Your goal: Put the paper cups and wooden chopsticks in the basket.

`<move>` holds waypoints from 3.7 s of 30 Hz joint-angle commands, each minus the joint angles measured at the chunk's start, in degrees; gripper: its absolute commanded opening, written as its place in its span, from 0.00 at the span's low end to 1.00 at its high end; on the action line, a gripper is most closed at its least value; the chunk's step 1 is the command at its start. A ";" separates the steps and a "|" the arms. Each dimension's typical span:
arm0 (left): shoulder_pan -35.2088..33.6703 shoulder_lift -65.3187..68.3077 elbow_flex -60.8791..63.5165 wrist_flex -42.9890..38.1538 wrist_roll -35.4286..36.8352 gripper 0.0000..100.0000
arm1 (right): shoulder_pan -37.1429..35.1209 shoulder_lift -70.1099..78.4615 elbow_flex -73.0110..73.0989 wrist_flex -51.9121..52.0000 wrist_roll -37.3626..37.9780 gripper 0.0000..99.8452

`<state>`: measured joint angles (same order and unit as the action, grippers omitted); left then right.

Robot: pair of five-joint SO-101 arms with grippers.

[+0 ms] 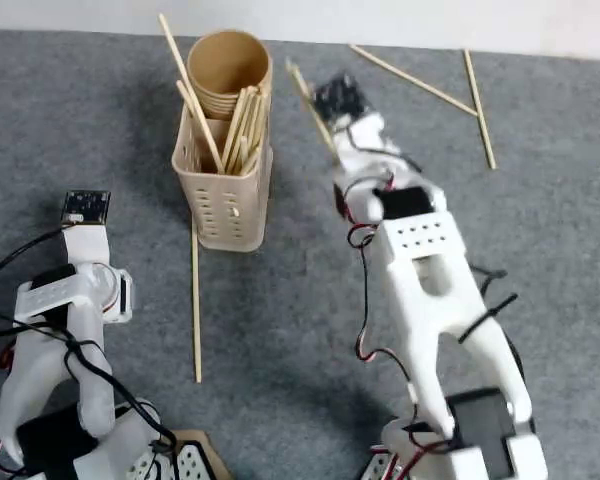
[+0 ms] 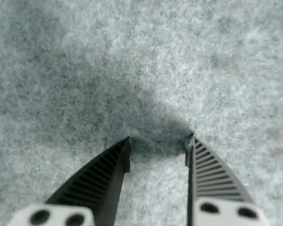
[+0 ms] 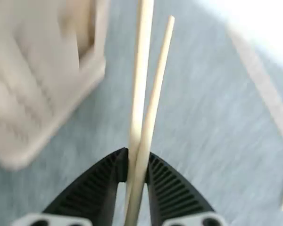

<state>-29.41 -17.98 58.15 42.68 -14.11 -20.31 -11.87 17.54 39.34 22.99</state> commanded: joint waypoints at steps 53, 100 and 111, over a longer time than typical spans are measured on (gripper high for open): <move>0.84 0.04 1.63 -3.34 0.35 0.22 | -15.60 -4.70 -1.89 -27.12 -19.43 0.14; 26.59 0.04 -22.11 30.77 16.62 0.26 | 7.69 -85.23 63.34 22.99 -12.75 0.06; 28.35 0.04 -6.73 12.48 16.62 0.26 | 7.60 -92.44 70.29 22.55 -11.25 0.06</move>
<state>-3.47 -18.59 47.34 58.07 2.07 -13.19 -103.12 88.04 62.99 11.12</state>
